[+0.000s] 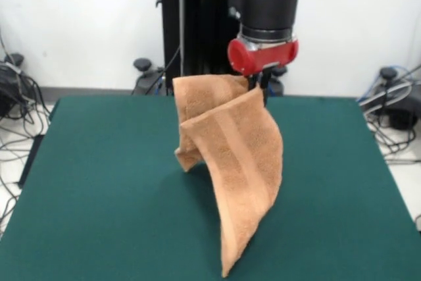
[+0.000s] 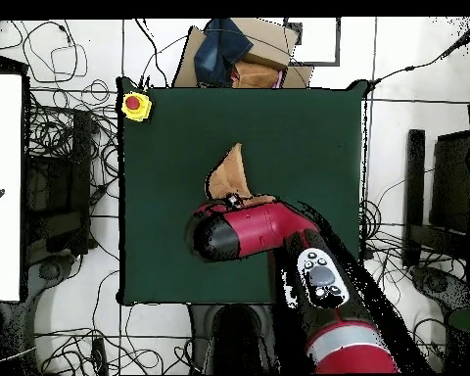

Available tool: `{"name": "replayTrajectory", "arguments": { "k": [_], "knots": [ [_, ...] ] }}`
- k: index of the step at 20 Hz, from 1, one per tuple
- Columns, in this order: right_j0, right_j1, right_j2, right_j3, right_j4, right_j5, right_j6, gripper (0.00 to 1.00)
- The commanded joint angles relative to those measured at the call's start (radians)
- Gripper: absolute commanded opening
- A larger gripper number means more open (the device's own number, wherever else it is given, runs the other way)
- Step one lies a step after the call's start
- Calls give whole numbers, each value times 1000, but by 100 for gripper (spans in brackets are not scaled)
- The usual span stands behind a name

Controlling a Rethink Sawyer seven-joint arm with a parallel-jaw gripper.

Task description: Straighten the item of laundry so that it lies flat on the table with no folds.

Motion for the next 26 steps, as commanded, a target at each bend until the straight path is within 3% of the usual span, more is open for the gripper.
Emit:
{"name": "replayTrajectory", "arguments": {
  "k": [1, 7, 11, 15, 19, 23, 26],
  "knots": [
    [161, -111, -76, 126, 163, 29, 400, 0],
    [396, -180, -210, 96, 342, 153, 535, 0],
    [482, -150, -269, 62, 408, 155, 568, 0],
    [513, -142, -279, 68, 447, 140, 576, 0],
    [433, -73, -254, 61, 388, 32, 483, 0],
    [269, 34, -170, 39, 262, -128, 333, 0],
    [211, 94, -161, 9, 174, -193, 295, 0]
  ]
}}
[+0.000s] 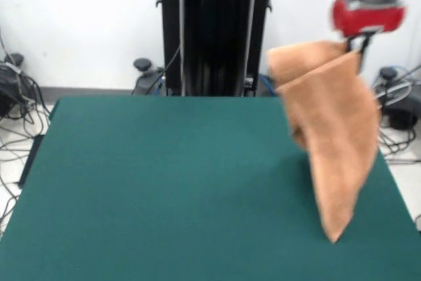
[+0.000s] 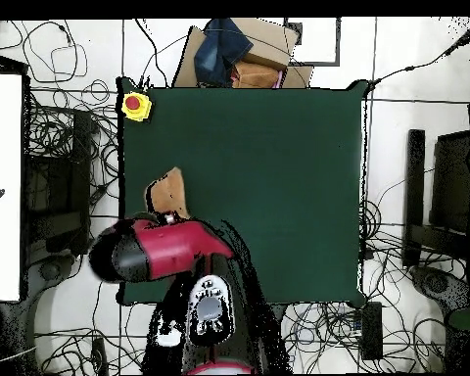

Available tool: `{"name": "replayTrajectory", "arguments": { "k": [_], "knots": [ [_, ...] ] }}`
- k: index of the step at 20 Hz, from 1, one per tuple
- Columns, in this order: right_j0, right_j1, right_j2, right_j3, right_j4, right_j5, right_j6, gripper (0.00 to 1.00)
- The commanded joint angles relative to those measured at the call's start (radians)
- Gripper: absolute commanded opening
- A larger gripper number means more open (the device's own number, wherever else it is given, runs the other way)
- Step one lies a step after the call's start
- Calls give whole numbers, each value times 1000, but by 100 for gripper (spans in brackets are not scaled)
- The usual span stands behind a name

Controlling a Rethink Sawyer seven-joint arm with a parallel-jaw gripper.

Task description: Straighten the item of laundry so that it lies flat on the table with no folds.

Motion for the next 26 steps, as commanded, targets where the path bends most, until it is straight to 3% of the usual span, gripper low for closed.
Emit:
{"name": "replayTrajectory", "arguments": {
  "k": [1, 14, 21, 26],
  "knots": [
    [-156, 170, 29, -42, -170, -169, -25, 0],
    [-333, 245, 152, -140, -435, -174, -86, 0],
    [-380, 218, 190, -156, -493, -117, -89, 0],
    [-413, 256, 220, -189, -541, -135, -96, 0]
  ]
}}
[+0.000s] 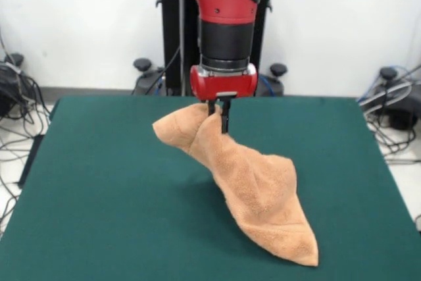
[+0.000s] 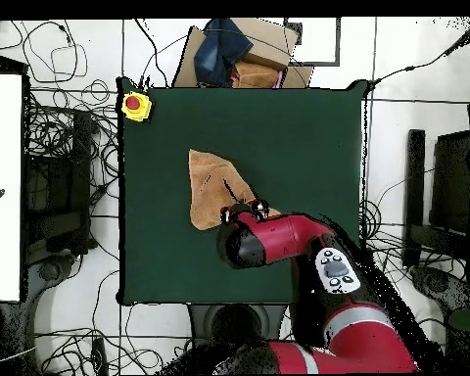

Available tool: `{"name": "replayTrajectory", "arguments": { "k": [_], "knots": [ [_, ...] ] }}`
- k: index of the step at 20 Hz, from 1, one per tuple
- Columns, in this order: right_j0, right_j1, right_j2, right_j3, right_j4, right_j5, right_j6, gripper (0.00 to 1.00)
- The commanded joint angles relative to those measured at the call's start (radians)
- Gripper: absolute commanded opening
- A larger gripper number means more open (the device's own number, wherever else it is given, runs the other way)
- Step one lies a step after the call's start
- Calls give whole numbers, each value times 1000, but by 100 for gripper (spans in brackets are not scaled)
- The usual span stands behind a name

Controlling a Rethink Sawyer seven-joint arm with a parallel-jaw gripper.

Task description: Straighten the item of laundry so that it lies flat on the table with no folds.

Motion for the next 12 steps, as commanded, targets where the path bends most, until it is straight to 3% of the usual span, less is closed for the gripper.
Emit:
{"name": "replayTrajectory", "arguments": {
  "k": [1, 6, 12],
  "knots": [
    [-34, 22, 143, -71, -90, 75, -89, 0],
    [-86, -58, 161, 18, -44, 151, -68, 0],
    [-39, -78, 75, -6, -72, 113, -8, 0]
  ]
}}
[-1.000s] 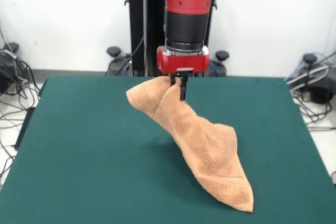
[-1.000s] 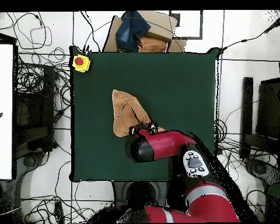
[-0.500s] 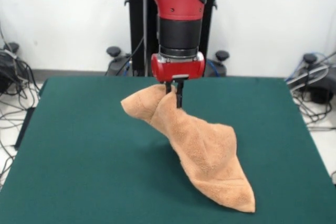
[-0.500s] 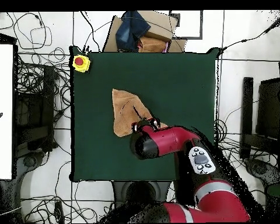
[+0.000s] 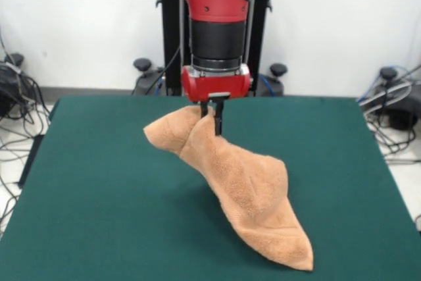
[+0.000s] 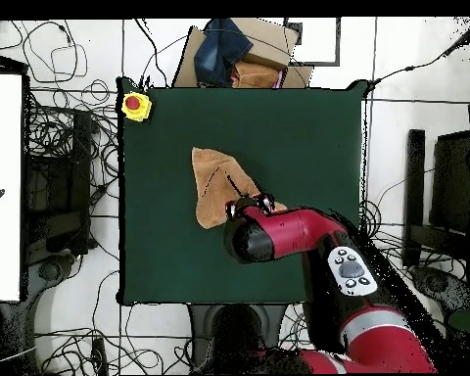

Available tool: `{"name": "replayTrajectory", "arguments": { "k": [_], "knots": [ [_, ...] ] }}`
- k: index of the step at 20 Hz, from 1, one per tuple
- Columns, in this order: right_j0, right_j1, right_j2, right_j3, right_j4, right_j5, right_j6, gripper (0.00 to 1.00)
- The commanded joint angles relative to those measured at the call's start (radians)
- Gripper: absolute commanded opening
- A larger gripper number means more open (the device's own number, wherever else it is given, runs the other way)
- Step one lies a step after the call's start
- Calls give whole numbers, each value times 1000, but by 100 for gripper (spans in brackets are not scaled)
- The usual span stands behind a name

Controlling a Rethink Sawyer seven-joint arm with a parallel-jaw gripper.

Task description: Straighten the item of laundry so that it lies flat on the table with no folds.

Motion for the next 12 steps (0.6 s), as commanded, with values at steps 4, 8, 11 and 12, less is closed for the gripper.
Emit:
{"name": "replayTrajectory", "arguments": {
  "k": [4, 8, 11, 12],
  "knots": [
    [28, -84, -9, 17, -65, 68, -2, 0],
    [59, -82, -65, 9, -95, 29, 24, 0],
    [64, -62, -83, 1, -109, 0, 41, 0],
    [62, -59, -81, 0, -110, -2, 42, 0]
  ]
}}
